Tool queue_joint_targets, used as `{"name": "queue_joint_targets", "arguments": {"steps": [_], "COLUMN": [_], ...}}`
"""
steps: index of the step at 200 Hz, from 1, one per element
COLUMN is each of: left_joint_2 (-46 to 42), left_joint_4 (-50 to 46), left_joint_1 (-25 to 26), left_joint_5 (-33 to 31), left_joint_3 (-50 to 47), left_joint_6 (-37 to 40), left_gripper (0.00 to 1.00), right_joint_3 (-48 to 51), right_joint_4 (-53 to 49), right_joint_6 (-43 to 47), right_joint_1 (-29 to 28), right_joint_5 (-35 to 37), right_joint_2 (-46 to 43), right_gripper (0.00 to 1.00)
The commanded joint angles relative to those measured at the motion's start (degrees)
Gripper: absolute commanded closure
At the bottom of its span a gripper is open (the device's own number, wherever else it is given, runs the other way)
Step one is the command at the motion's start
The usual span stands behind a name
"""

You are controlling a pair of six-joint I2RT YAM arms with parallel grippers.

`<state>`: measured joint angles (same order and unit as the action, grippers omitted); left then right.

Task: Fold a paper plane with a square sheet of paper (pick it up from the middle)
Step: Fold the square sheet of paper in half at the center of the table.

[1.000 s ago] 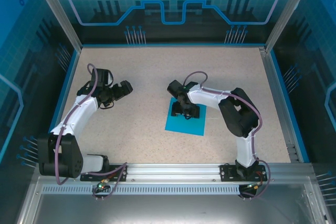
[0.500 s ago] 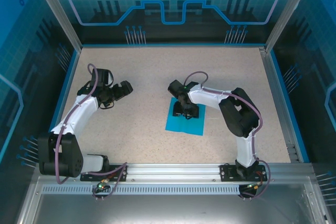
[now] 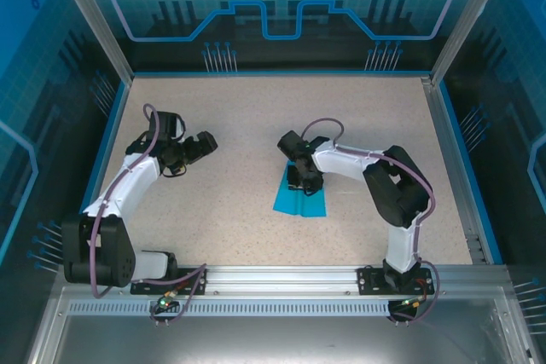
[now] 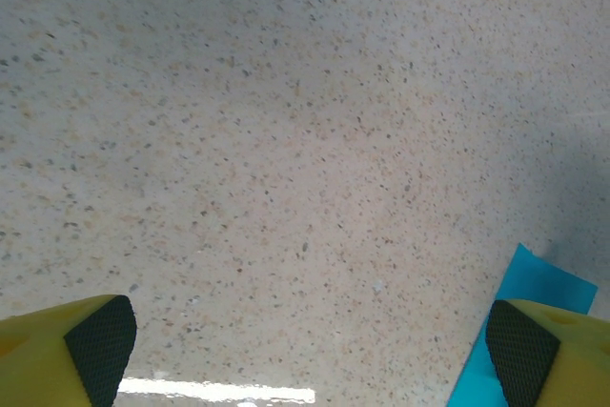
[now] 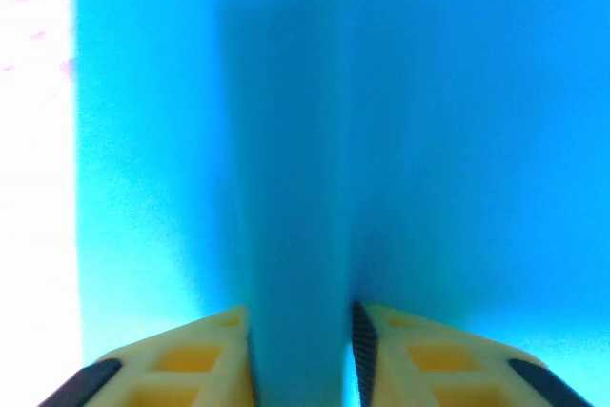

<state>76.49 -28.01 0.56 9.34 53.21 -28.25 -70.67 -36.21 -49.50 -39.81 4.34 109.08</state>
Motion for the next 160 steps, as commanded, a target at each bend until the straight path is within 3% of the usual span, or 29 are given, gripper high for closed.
{"name": "queue_joint_targets", "arguments": {"steps": [1, 14, 37, 79, 118, 160], "left_joint_2": [1.37, 2.31, 4.07, 6.64, 7.97, 8.98], "left_joint_4": [1.15, 2.53, 6.08, 14.11, 19.16, 21.56], "left_joint_1": [0.72, 1.90, 4.85, 12.71, 18.19, 20.86], "left_joint_5": [4.91, 7.04, 10.50, 12.73, 11.34, 9.52], "left_joint_3": [0.51, 0.32, -0.15, -1.48, -3.24, -5.05], "left_joint_6": [-1.35, -2.00, -3.85, -8.42, -11.29, -13.26], "left_gripper": [0.02, 0.03, 0.05, 0.07, 0.10, 0.12], "right_joint_3": [1.72, 2.11, 4.06, 11.27, 13.89, 12.42], "right_joint_4": [9.16, 12.05, 18.49, 31.13, 28.72, 18.55], "right_joint_6": [2.44, 4.36, 8.12, 5.86, 7.49, 13.88], "right_joint_1": [0.28, 0.58, 2.18, 6.89, 9.79, 10.28], "right_joint_5": [-8.42, -12.60, -21.15, -35.48, -35.00, -25.76], "right_joint_2": [-3.39, -4.93, -8.61, -12.85, -10.17, -7.73], "right_gripper": [0.81, 0.85, 0.84, 0.80, 0.79, 0.73]}}
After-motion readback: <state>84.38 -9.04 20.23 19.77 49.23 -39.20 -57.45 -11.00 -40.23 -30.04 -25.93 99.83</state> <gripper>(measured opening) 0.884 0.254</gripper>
